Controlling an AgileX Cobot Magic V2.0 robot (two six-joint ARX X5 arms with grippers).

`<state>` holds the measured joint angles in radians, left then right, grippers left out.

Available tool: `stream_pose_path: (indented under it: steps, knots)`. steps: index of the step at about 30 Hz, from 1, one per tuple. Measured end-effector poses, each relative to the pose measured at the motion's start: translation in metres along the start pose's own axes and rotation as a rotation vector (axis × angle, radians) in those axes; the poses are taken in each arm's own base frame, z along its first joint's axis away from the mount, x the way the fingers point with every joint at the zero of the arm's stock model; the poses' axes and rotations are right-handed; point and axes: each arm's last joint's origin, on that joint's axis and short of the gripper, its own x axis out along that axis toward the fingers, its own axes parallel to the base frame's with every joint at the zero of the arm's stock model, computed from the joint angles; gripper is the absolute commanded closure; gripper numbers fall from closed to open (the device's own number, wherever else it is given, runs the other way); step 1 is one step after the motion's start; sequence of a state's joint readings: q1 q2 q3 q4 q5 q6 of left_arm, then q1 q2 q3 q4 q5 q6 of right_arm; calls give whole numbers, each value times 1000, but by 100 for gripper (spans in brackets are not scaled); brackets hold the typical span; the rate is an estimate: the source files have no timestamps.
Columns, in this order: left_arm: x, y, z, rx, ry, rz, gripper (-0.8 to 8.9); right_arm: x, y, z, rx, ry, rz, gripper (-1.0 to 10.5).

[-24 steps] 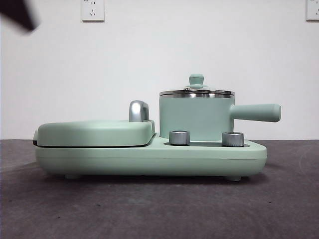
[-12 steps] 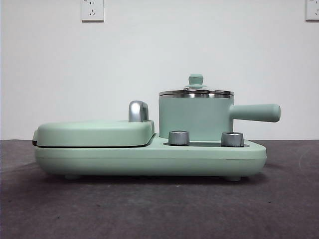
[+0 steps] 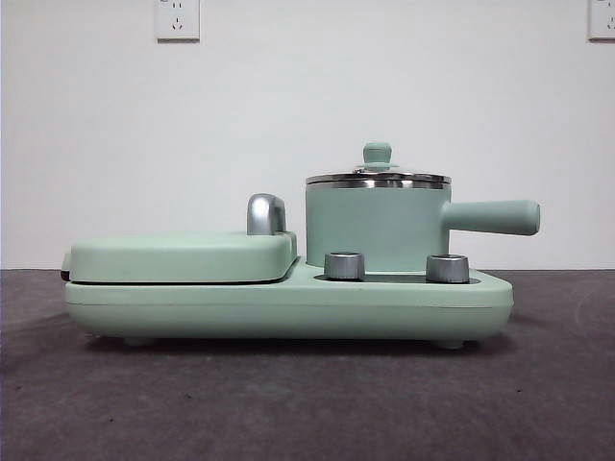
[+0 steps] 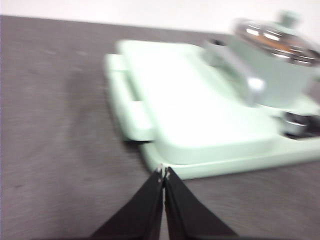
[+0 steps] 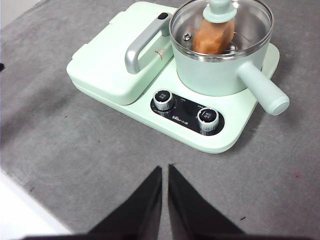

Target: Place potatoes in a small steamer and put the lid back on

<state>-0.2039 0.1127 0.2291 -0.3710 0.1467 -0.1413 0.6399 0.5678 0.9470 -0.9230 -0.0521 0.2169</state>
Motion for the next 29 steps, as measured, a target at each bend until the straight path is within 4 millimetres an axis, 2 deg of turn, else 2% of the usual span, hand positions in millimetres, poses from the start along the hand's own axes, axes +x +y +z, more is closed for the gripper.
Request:
stream_pose_path:
  steps: [4,14,29]
  knots:
    - [9,15,-34,-2,-1,116,808,0,0,0,0,1,0,930]
    - [10,19,-33,62,-48,165,808,0,0,0,0,0,0,930]
    - [10,19,-33,70,-48,165,808,-1,0,0,-1,-4,1,930]
